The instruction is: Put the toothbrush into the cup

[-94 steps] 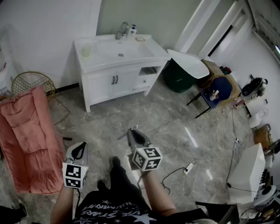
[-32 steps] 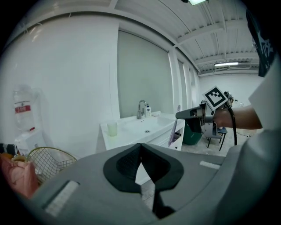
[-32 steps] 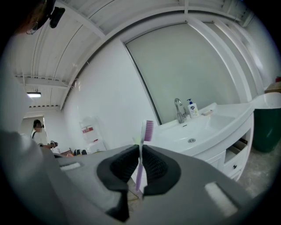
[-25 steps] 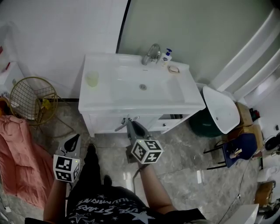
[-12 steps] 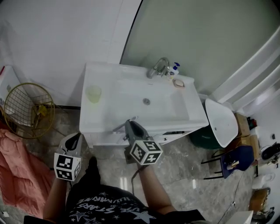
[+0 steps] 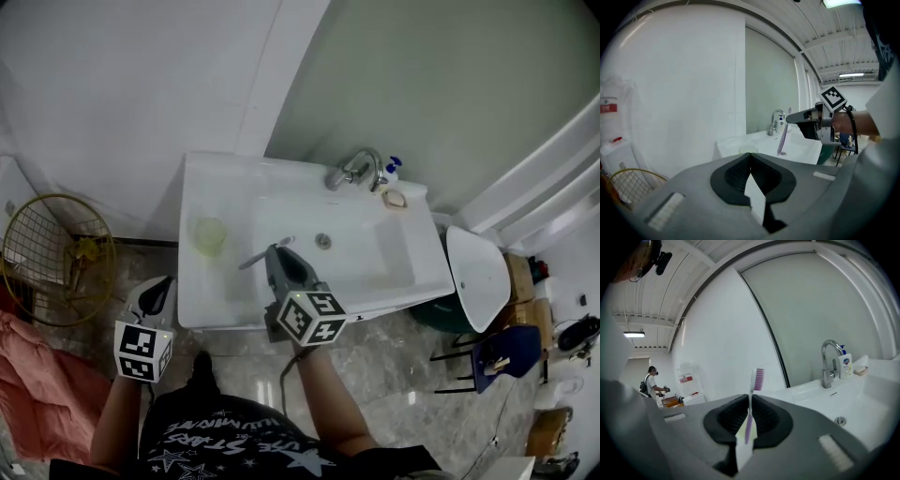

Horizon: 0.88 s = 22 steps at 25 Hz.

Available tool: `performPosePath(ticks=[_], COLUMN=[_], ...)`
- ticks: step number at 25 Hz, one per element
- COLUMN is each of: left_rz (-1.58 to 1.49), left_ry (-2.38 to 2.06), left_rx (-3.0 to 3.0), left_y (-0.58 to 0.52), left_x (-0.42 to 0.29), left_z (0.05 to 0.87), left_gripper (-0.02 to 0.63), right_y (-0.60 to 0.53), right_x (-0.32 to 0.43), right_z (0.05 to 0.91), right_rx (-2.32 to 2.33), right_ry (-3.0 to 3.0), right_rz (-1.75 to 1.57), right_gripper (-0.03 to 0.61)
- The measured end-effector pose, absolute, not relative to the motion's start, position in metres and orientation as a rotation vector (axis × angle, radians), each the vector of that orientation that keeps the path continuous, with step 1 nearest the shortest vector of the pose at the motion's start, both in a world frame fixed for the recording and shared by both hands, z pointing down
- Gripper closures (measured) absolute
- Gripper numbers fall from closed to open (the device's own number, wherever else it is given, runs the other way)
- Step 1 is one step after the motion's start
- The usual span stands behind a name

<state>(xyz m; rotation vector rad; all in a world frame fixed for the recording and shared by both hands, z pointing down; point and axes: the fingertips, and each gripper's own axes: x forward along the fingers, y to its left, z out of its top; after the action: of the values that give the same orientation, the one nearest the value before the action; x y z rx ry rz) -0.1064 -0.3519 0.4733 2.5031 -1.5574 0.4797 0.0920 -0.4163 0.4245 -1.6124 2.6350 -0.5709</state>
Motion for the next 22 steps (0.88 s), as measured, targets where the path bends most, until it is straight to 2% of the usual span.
performPosePath(ticks=[10, 22], left_rz=[0.454, 0.478], left_ry=[-1.544, -1.486], left_rx=[2.504, 2.489], left_y=[-0.416, -0.449], left_x=[-0.131, -0.147], left_z=[0.478, 0.501], left_gripper=[0.606, 0.606], right_y=[-0.486, -0.516], right_x=[0.044, 0.013], right_z=[0.413, 0.475], right_rx=[-1.548, -1.595], right_ry=[2.684, 2.763], right_rz=[-0.527, -0.647], right_gripper=[0.551, 0.551])
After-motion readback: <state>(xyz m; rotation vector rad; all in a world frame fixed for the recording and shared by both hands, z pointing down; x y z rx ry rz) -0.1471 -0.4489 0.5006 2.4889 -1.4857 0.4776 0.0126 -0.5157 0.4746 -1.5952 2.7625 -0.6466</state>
